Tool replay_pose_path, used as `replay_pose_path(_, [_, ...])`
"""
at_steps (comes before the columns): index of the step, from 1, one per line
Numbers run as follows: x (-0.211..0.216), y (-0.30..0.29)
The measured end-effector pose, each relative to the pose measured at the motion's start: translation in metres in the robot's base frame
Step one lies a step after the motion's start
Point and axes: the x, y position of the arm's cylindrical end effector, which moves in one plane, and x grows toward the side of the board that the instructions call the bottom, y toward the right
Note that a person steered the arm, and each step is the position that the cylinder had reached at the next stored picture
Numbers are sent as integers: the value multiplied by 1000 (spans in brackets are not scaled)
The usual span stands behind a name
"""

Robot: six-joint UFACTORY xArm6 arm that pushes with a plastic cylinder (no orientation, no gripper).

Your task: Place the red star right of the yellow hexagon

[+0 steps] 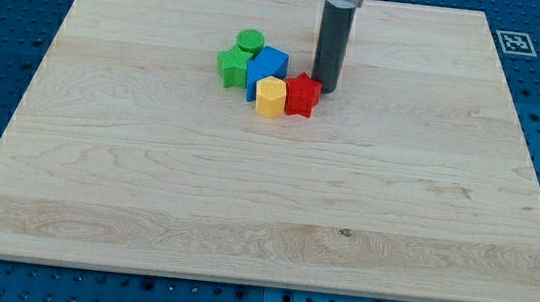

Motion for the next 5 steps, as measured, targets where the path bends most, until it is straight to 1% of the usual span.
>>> replay_pose_path(3, [-2,52])
replay_pose_path(5, [-27,54])
